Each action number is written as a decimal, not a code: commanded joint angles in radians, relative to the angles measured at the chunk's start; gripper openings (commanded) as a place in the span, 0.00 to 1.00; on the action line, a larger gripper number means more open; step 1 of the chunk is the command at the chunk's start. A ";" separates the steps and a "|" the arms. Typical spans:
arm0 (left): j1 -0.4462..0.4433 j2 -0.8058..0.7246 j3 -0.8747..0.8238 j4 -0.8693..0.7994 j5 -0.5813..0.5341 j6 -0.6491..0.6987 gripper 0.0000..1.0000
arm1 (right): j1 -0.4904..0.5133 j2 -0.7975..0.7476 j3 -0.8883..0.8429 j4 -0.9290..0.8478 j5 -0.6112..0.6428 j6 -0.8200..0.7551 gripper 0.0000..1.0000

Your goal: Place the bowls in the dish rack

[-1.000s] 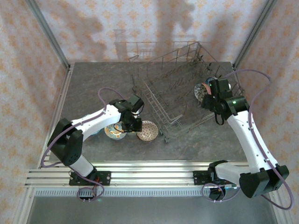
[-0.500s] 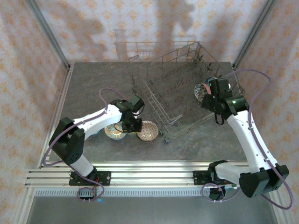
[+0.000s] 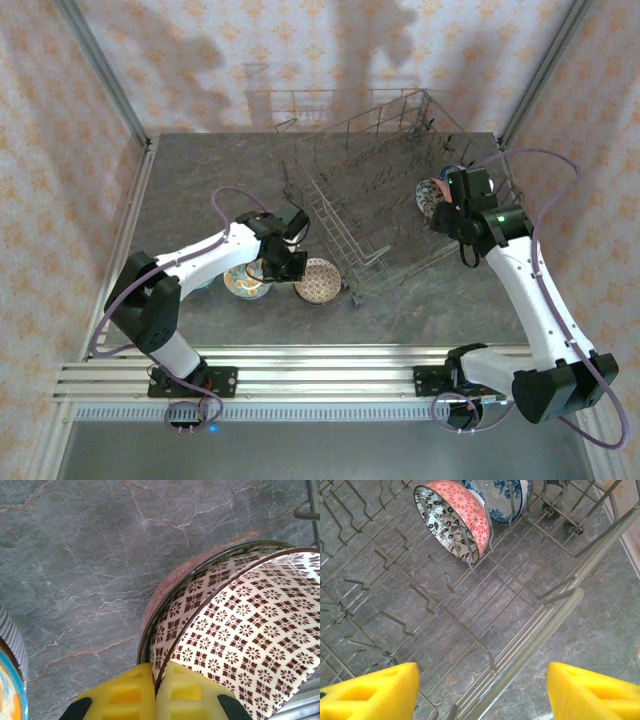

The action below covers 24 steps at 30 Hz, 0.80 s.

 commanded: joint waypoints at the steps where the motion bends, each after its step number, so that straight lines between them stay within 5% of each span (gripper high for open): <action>1: -0.011 -0.072 0.054 0.006 0.009 0.017 0.02 | 0.005 0.003 0.023 -0.008 0.010 0.003 0.67; 13: -0.006 -0.193 0.065 -0.034 -0.048 0.053 0.01 | 0.005 0.007 0.064 -0.030 -0.035 -0.011 0.68; 24: 0.095 -0.345 0.073 -0.079 -0.087 0.098 0.00 | 0.034 0.027 0.115 -0.040 -0.152 -0.036 0.62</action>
